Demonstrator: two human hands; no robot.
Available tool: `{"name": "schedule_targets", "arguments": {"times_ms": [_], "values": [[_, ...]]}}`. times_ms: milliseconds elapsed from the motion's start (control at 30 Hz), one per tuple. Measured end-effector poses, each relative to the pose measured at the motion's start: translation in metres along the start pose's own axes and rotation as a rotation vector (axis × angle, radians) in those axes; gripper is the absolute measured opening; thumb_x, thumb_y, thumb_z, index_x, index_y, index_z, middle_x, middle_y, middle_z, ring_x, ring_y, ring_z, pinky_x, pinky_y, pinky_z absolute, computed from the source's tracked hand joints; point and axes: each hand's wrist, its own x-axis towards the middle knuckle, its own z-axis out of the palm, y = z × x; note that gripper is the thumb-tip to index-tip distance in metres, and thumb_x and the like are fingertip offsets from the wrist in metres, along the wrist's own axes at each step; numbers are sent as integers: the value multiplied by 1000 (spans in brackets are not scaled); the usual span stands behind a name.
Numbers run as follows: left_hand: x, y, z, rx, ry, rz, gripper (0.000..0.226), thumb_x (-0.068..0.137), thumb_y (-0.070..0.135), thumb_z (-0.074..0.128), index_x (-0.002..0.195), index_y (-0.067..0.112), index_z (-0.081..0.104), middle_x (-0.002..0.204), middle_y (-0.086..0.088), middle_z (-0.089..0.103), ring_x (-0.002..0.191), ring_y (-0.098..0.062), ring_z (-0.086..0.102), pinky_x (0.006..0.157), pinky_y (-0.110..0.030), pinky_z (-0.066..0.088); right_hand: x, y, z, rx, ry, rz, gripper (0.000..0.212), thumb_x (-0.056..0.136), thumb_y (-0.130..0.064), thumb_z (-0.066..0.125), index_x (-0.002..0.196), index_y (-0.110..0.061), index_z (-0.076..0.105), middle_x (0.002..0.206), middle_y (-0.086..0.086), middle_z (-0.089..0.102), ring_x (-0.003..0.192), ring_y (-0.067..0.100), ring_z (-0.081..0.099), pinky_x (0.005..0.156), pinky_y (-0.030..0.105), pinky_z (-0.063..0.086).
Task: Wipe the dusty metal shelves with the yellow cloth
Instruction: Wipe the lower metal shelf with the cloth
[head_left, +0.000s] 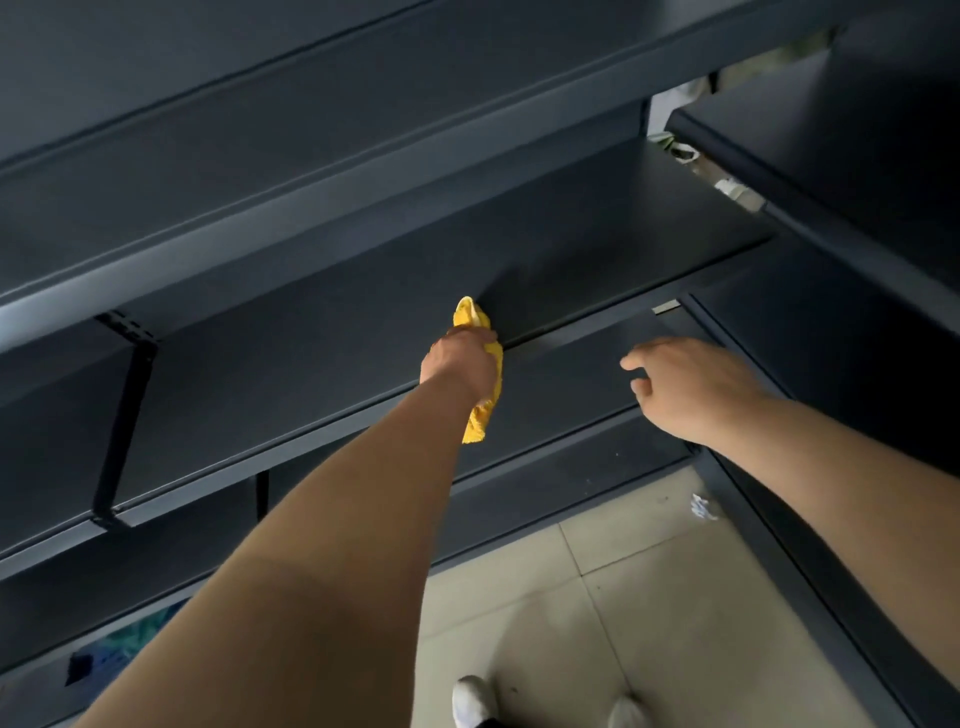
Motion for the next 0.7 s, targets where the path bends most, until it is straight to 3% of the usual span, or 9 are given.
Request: {"name": "schedule_targets", "arguments": {"times_ms": [167,333,567,700], "values": [[-16,21,8,-136,-104,115,36,94,31,47,126,44,54,122,-3,58,106,-25,58,83,-26,43,-9,13,-14,-5,-10,19,36,96,-27,44,132,-29,52,135,-4,54,116,22,56,82,33,47],[-38,33,15,-339,-153,109,32,94,29,48,123,41,58,104,-4,60,82,-20,56,72,-25,41,-14,13,-31,10,23,-5,31,95,-25,46,124,-28,59,128,-1,57,110,25,58,79,35,49],[-64,24,-3,-431,-81,60,25,93,30,48,115,33,60,92,2,62,79,-16,60,68,-27,47,-28,-6,-41,22,75,-45,32,95,-24,47,125,-28,58,129,-2,58,113,24,57,79,35,49],[-80,11,-24,-458,-27,41,23,91,33,52,112,31,61,99,0,65,88,-20,62,78,-33,53,-39,-31,-42,31,101,-72,33,95,-24,47,126,-28,59,129,-1,58,112,24,58,82,35,52]]}}
